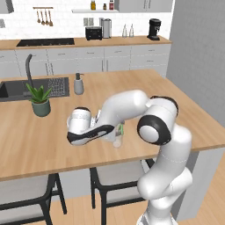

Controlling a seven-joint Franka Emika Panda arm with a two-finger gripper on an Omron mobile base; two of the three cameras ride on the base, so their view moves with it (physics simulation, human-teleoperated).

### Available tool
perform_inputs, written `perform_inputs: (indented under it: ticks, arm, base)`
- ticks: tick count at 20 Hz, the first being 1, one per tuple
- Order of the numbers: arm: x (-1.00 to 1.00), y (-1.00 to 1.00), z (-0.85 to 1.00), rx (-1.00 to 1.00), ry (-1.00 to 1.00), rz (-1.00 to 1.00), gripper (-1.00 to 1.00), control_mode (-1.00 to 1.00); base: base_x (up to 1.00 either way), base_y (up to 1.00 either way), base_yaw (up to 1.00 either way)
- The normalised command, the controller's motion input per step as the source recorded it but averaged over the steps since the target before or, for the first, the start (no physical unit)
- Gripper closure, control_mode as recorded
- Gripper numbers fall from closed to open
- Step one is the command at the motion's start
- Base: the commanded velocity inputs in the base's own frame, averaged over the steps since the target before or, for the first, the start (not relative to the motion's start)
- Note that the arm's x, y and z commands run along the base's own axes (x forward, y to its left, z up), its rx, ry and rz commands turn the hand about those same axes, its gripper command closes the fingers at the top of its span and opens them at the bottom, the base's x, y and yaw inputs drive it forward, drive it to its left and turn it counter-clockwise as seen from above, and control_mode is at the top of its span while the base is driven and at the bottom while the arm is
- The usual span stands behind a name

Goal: Take a straw from the drawer in front and place it inside the glass cup on the dining counter.

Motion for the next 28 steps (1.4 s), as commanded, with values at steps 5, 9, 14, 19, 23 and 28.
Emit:
perform_inputs:
  ticks: [5,9,14,19,23,28]
  arm:
    - [0.25,0.0,0.0,0.04,0.0,0.0,-1.0,-1.0]
    - [0.39,0.0,0.0,0.11,0.0,0.0,-1.0,-1.0]
    - [0.16,0.0,0.0,0.14,0.01,0.0,-1.0,-1.0]
    - [0.0,0.0,-0.06,0.18,0.03,0.0,-1.0,-1.0]
    - [0.0,0.0,-0.15,0.2,0.01,0.0,-1.0,-1.0]
    - [0.0,0.0,-0.24,0.25,0.0,0.0,-1.0,-1.0]
  base:
    - [0.0,0.0,0.0]
    - [0.0,0.0,0.0]
    - [0.0,0.0,0.0]
    - [0.0,0.0,0.0]
    - [0.0,0.0,0.0]
    - [0.0,0.0,0.0]
